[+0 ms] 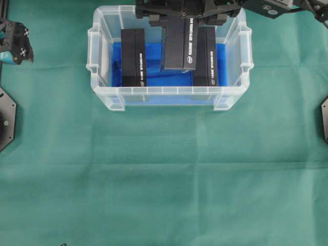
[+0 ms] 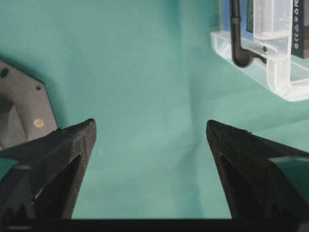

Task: Take out the box from the case.
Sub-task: 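Close the right gripper on the middle box and lift it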

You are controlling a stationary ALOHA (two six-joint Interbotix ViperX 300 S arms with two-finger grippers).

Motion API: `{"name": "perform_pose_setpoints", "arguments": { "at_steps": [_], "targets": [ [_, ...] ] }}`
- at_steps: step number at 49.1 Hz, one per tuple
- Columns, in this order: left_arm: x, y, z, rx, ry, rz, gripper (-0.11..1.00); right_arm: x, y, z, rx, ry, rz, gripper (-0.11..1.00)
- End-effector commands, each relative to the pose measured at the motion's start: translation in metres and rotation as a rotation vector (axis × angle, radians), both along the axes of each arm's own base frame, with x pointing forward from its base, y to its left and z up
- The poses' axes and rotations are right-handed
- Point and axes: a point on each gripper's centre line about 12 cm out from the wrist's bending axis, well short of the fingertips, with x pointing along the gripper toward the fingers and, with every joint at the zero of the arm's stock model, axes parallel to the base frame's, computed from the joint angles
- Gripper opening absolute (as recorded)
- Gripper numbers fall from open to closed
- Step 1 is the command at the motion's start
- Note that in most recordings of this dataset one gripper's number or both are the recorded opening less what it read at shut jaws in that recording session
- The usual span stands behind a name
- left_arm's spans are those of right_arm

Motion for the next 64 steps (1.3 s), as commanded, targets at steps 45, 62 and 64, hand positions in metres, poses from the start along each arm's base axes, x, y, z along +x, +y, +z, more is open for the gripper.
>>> {"name": "perform_pose_setpoints", "arguments": {
  "at_steps": [45,62,64],
  "targets": [
    [0.0001,0.0010,0.0039,0.007,-0.013,0.006,0.94,-0.0147,0.0038,0.0381,-0.029,-0.107,0.002,0.68],
    [0.0001,0.0010,0.0039,0.006,-0.013,0.009,0.94,-0.0147,0.0038,0.0381,-0.029,-0.107,0.002,0.68],
    [0.0002,0.0011,0.0040,0.006,-0.015,0.009,0.94,-0.0147,0.0038,0.0381,-0.029,-0.107,0.002,0.68]
  ]
}}
